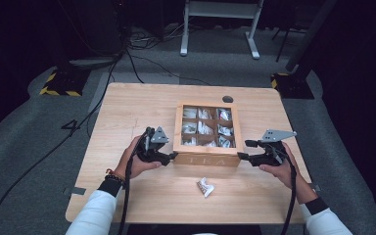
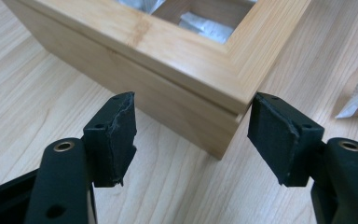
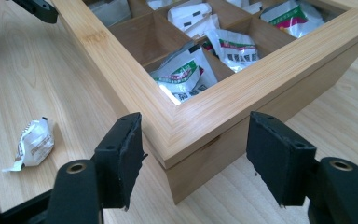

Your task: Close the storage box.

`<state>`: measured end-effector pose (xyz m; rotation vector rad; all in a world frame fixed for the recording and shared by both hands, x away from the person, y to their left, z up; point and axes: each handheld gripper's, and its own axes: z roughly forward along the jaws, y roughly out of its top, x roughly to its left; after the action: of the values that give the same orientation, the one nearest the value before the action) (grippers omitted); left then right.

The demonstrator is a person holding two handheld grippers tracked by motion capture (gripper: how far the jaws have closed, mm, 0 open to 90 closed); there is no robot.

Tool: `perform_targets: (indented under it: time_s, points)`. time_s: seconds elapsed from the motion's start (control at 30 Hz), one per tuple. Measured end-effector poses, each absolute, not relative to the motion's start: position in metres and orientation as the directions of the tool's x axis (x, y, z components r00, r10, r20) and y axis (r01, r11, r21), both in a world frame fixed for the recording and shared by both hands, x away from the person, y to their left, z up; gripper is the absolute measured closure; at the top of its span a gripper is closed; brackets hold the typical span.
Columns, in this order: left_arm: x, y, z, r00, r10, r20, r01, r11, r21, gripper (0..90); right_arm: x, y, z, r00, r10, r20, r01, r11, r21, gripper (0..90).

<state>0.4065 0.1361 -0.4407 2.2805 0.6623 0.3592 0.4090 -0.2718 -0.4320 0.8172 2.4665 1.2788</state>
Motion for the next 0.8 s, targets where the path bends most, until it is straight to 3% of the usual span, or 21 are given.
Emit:
perform_targets:
  time_s: [0.4,0.8]
  points:
    - [0.389,0.137,-0.431,0.815,0.566,0.129,0.322,-0.625,0.711,29.7,0.405,-0.269,-0.425,-0.818,0.575,-0.038,0.319,0.508,0.800,34.2]
    - [0.374,0.144,-0.421,0.789,0.590,0.171,0.312,-0.624,0.717,19.2,0.392,-0.276,-0.412,-0.808,0.575,-0.130,0.271,0.558,0.784,31.0]
